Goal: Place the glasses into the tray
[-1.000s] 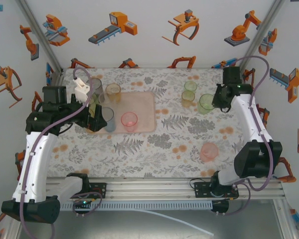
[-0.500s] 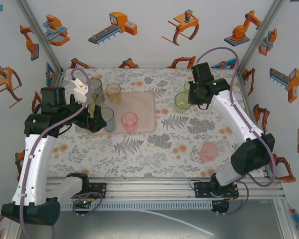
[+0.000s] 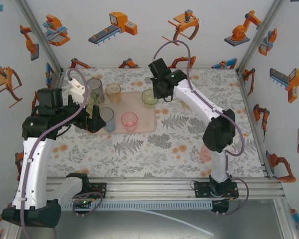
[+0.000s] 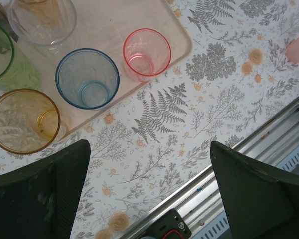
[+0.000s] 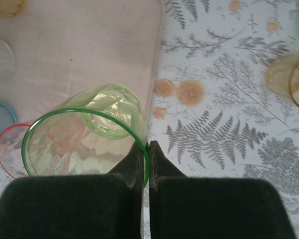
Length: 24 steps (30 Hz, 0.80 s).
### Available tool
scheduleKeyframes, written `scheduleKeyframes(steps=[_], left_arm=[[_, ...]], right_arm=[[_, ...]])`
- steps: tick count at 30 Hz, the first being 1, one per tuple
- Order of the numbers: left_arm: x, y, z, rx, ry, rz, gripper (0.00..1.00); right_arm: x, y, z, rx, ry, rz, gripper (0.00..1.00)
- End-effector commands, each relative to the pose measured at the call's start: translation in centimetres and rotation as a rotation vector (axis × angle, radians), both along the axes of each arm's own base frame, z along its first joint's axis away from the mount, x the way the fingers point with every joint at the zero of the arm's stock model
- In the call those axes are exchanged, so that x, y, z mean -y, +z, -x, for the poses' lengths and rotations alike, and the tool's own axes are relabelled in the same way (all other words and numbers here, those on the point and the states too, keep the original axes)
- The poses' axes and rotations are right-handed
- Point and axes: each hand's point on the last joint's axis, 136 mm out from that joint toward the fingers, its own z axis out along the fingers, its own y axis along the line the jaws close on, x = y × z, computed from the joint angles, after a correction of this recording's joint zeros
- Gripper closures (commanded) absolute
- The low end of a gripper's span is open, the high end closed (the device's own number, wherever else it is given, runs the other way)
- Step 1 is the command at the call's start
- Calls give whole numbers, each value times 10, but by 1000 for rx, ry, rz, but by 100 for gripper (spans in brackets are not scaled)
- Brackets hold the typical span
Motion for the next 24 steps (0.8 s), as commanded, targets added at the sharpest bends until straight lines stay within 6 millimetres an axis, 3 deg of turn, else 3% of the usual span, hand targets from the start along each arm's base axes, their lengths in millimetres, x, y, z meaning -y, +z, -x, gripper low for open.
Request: scheduleKeyframes(steps=[1,13,24], left_arm=[[3,5,2,3,-9,32,3],[4,8,4,2,-11,61,3],[2,5,4,1,-5,67,3]], right_arm=[[-18,8,-7,28,5,-3,98],[-74,-24,-21,15,43,-43,97],[-87,-47,-23,-23,50,-38,95]])
